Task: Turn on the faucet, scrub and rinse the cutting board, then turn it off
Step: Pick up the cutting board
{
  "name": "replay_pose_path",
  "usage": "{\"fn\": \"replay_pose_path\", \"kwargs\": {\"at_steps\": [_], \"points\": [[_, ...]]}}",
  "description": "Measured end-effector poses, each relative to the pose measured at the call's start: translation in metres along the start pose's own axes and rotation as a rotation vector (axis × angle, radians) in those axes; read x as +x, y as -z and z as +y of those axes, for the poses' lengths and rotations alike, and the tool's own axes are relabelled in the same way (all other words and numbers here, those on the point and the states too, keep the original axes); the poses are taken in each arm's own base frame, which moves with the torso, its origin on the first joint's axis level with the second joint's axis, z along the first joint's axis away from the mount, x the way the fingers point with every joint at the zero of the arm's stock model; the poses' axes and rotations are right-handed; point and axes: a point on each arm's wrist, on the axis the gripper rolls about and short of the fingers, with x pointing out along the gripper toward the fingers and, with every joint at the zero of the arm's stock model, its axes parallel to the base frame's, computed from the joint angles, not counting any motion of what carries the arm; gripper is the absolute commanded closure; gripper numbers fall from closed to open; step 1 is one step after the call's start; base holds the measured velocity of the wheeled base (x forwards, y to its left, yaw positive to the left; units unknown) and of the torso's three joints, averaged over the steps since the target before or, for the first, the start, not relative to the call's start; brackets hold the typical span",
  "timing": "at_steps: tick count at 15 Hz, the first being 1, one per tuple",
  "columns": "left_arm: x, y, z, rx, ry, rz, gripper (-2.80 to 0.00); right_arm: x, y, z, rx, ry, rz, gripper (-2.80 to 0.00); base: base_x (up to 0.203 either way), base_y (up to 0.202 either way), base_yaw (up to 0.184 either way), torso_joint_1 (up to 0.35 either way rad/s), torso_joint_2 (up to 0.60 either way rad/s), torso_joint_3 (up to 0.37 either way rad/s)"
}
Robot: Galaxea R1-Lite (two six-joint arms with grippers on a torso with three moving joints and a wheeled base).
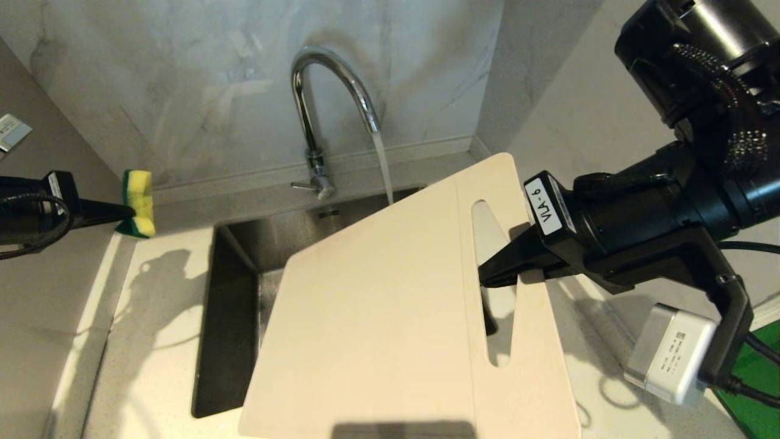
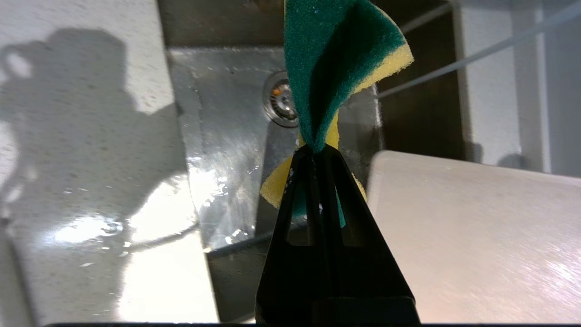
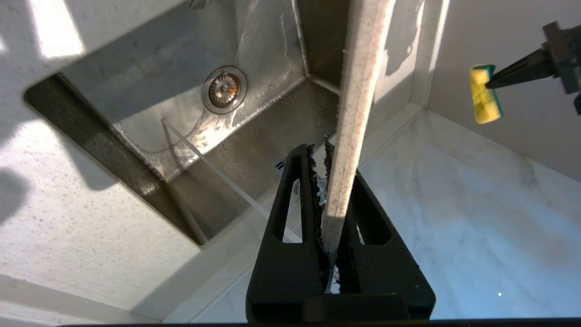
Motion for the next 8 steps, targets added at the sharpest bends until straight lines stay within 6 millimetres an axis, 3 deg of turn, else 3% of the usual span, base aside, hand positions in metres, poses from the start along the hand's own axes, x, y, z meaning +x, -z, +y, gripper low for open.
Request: {"fn": "replay_pose_path", "kwargs": {"at_steps": [8], "points": [[0.001,0.0,-0.003,-0.009,0.01,0.002,0.0,0.026,0.033,-0.006,-0.135,-0.009,-0.001,0.0,0.0,0.0,0.0,0.0,0.0,0.0]]}}
